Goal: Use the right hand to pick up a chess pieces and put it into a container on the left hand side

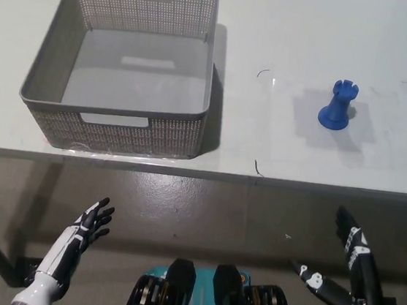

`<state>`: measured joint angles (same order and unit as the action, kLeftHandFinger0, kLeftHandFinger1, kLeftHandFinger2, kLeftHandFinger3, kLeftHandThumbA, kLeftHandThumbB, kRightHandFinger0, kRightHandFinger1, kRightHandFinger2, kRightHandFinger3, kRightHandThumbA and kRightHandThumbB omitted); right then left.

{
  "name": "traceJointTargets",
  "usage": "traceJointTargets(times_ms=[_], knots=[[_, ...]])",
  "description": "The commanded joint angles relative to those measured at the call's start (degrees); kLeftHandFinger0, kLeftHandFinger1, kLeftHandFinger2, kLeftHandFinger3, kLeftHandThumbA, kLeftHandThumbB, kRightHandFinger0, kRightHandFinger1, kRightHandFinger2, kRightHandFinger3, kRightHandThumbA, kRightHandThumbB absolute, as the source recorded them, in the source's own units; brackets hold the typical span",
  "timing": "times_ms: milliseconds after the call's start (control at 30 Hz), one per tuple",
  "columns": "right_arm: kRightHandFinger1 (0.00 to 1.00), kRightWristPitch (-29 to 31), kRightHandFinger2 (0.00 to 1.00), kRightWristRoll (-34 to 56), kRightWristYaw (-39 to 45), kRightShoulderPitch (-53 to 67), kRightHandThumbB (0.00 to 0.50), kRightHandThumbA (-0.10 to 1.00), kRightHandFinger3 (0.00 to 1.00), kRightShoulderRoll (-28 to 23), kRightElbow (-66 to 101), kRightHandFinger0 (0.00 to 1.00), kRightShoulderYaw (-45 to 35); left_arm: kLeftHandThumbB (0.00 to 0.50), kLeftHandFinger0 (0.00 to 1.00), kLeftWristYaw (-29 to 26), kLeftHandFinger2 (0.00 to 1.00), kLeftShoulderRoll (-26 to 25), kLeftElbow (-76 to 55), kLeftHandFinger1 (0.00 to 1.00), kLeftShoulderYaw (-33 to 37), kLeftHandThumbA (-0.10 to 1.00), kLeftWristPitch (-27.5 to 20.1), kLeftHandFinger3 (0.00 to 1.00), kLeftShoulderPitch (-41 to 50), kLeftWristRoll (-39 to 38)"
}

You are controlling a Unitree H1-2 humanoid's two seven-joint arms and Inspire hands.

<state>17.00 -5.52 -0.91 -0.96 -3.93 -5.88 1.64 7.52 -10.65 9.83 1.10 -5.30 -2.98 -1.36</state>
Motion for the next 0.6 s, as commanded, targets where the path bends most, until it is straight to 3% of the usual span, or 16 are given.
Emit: traceJointTargets(times_ms=[0,133,300,433,533,567], knots=[[1.00,3.99,1.00,-4.20,-2.47,-0.03,0.178,1.00,1.00,0.12,7.86,1.00,-0.86,0.268,1.00,1.09,1.00,-0.19,-2.09,1.00,0.22,1.00,-1.73,1.00,0.16,-0.46],[1.00,1.29,1.00,-4.79,-2.41,-2.99,0.203,1.00,1.00,-0.17,14.05,1.00,-1.69,0.267,1.00,0.86,1.00,0.20,-2.27,1.00,-0.03,1.00,-1.37,1.00,0.41,-0.84],[1.00,-5.85,1.00,-7.22,-2.04,-7.60,0.296,1.00,1.00,-0.77,18.58,1.00,-2.86,0.271,1.00,0.54,1.00,0.22,-2.65,1.00,0.20,1.00,-0.62,1.00,1.03,-0.17],[1.00,-10.91,1.00,-6.90,-1.19,-13.53,0.260,1.00,1.00,-1.74,18.42,1.00,-3.84,0.253,1.00,0.81,1.00,0.19,-2.65,1.00,-0.02,1.00,-0.91,1.00,1.30,-0.83],[1.00,-13.88,1.00,-6.40,-1.14,-18.79,0.305,1.00,1.00,-2.89,15.00,1.00,-4.75,0.252,1.00,0.67,1.00,-0.04,-3.01,1.00,-0.23,1.00,-0.62,1.00,0.96,-0.74],[1.00,-14.09,1.00,-5.86,-1.39,-19.94,0.296,1.00,1.00,-3.26,13.55,1.00,-5.26,0.256,1.00,0.79,1.00,-0.10,-3.57,1.00,-0.02,1.00,-0.39,1.00,1.51,-0.53]])
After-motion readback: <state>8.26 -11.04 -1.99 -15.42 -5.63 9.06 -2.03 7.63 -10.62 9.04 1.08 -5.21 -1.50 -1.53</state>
